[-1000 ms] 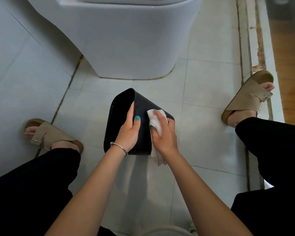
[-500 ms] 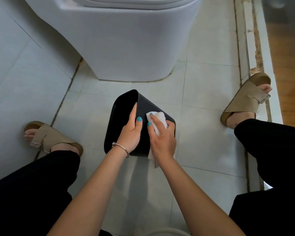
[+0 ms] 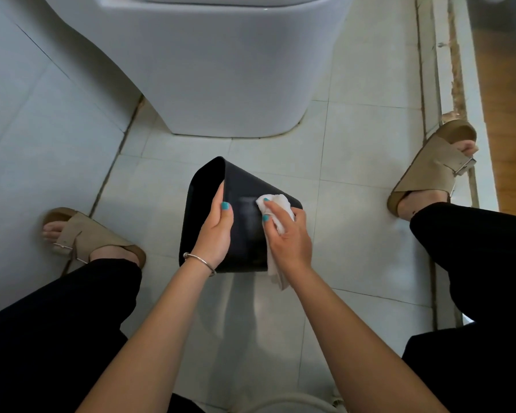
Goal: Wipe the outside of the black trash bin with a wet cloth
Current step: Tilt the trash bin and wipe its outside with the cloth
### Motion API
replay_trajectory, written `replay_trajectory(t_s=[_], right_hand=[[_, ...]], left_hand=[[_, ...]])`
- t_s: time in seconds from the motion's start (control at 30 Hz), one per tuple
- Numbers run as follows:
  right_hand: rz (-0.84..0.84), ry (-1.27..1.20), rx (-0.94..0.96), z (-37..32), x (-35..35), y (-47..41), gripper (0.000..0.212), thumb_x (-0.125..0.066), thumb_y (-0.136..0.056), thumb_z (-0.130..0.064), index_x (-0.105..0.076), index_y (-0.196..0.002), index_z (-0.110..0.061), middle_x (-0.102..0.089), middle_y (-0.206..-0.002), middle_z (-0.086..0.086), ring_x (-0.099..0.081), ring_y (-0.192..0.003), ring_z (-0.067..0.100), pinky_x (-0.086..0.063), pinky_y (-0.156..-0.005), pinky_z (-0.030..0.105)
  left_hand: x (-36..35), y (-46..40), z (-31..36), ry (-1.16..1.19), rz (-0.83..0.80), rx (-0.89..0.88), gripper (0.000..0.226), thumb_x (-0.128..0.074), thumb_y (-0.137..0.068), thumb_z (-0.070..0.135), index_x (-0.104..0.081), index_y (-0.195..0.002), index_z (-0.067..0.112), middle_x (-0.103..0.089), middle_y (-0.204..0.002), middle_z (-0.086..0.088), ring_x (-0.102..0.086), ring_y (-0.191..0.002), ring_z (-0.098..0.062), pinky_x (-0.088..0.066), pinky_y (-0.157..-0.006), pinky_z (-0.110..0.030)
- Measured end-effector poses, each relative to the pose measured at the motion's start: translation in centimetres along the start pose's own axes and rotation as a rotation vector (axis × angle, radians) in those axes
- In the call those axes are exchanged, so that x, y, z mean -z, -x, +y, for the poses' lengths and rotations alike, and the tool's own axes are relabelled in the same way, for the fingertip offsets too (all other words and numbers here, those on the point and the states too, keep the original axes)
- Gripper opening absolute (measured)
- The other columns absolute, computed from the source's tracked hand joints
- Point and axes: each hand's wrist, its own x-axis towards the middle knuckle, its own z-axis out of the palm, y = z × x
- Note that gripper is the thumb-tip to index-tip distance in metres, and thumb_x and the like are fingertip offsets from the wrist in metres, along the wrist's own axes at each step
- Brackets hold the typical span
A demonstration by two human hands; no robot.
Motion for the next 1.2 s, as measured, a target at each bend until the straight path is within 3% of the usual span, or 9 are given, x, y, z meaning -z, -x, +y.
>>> replay_trajectory(t_s=[0.2, 0.4, 0.5, 0.63, 0.73, 0.83, 0.9, 1.0, 1.2], right_hand=[[0.020, -0.016, -0.168, 1.2, 0.8, -1.2, 0.031, -0.044, -0.099, -0.044, -0.052, -0.128, -0.052, -0.043, -0.128, -0.003, -0.057, -0.098, 0.023, -0.048, -0.087, 0.033], [-0.014, -0.039, -0.089, -0.8, 0.6, 0.4, 0.033, -0.046, -0.099, -0.039, -0.052, -0.130, -0.049, -0.039, -0.128, -0.005, -0.050, -0.092, 0.015, -0.036, -0.081, 0.022], [-0.050, -0.095, 0.015, -2.4, 0.4, 1.5, 0.032, -0.050, -0.098, -0.040, -0.054, -0.128, -0.051, -0.039, -0.128, -0.008, -0.055, -0.098, 0.014, -0.040, -0.081, 0.020], [-0.095, -0.110, 0.100, -3.6, -0.3, 2.6, 0.031, -0.050, -0.097, -0.040, -0.054, -0.126, -0.053, -0.038, -0.125, -0.013, -0.050, -0.091, 0.004, -0.035, -0.069, 0.005], [-0.068, -0.081, 0.118, -3.3, -0.4, 2.3, 0.031, -0.050, -0.097, -0.040, -0.053, -0.125, -0.054, -0.037, -0.125, -0.012, -0.054, -0.090, 0.009, -0.047, -0.071, 0.019], [-0.058, 0.003, 0.113, -2.5, -0.6, 1.7, 0.031, -0.049, -0.097, -0.041, -0.051, -0.125, -0.055, -0.037, -0.126, -0.012, -0.056, -0.089, 0.014, -0.051, -0.069, 0.028], [-0.060, 0.006, 0.062, -1.9, -0.8, 1.1, 0.031, -0.048, -0.097, -0.039, -0.053, -0.125, -0.052, -0.037, -0.128, -0.010, -0.056, -0.088, 0.016, -0.047, -0.068, 0.023], [-0.040, -0.015, -0.052, -0.4, -0.5, 0.1, 0.031, -0.048, -0.097, -0.039, -0.054, -0.125, -0.051, -0.039, -0.127, -0.009, -0.057, -0.088, 0.018, -0.042, -0.073, 0.024], [0.069, -0.062, -0.313, 2.6, 0.6, -1.2, 0.032, -0.039, -0.102, -0.042, -0.049, -0.131, -0.051, -0.039, -0.129, -0.001, -0.054, -0.088, 0.019, -0.043, -0.080, 0.029]], left_hand=[[-1.0, 0.0, 0.3, 0.030, -0.015, 0.007, 0.049, -0.029, -0.105, 0.030, -0.016, -0.151, 0.040, -0.024, -0.155, 0.018, -0.023, -0.142, -0.002, -0.018, -0.120, -0.034], [-1.1, 0.0, 0.7, -0.007, -0.036, 0.007, 0.049, -0.027, -0.105, 0.033, -0.013, -0.151, 0.041, -0.024, -0.156, 0.015, -0.025, -0.141, -0.005, -0.020, -0.118, -0.030], [-1.4, 0.0, 1.2, -0.023, -0.038, -0.006, 0.048, -0.025, -0.105, 0.032, -0.013, -0.151, 0.039, -0.029, -0.152, 0.017, -0.031, -0.134, -0.001, -0.024, -0.107, -0.018], [-1.3, 0.3, 1.4, -0.021, -0.020, 0.003, 0.047, -0.021, -0.104, 0.038, -0.014, -0.150, 0.040, -0.034, -0.136, 0.023, -0.036, -0.121, 0.004, -0.027, -0.085, 0.003], [-1.2, 0.1, 1.5, -0.027, -0.032, -0.026, 0.047, -0.021, -0.105, 0.033, -0.014, -0.152, 0.034, -0.029, -0.141, 0.023, -0.029, -0.127, 0.006, -0.023, -0.090, 0.006], [-0.4, 0.0, 1.1, -0.057, -0.023, -0.041, 0.048, -0.022, -0.105, 0.029, -0.013, -0.152, 0.029, -0.022, -0.152, 0.018, -0.022, -0.136, 0.004, -0.018, -0.107, -0.008], [0.3, -0.1, 0.6, -0.061, -0.007, -0.039, 0.048, -0.022, -0.105, 0.029, -0.014, -0.153, 0.028, -0.020, -0.157, 0.013, -0.019, -0.142, -0.002, -0.016, -0.115, -0.018], [0.6, -0.1, 0.4, -0.051, 0.000, -0.026, 0.048, -0.022, -0.105, 0.029, -0.014, -0.152, 0.029, -0.021, -0.157, 0.013, -0.020, -0.142, -0.003, -0.016, -0.116, -0.021], [-0.7, -0.1, 1.3, -0.046, -0.043, -0.052, 0.048, -0.025, -0.105, 0.026, -0.015, -0.151, 0.031, -0.019, -0.150, 0.024, -0.018, -0.134, 0.010, -0.014, -0.101, 0.003]])
